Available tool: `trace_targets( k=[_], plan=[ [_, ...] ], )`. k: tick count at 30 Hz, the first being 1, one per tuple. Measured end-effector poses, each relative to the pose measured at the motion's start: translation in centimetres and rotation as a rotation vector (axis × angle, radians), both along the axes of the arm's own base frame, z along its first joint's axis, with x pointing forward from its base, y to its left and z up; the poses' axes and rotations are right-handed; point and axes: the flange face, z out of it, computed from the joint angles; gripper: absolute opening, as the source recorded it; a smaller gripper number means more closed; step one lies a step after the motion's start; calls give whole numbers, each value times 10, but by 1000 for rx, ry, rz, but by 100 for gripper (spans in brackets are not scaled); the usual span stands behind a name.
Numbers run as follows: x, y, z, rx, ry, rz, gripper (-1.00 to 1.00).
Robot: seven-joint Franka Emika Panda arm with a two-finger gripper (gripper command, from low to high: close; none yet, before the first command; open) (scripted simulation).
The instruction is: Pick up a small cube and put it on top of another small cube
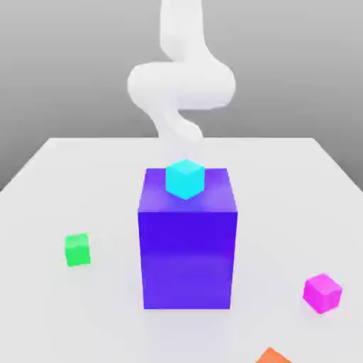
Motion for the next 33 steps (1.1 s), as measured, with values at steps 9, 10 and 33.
trace_targets(
  k=[9,10,33],
  plan=[
    [70,101,-168,-32,263,143,0],
    [72,113,-188,-38,291,159,0],
    [-19,248,-536,-174,711,394,-100]
  ],
)
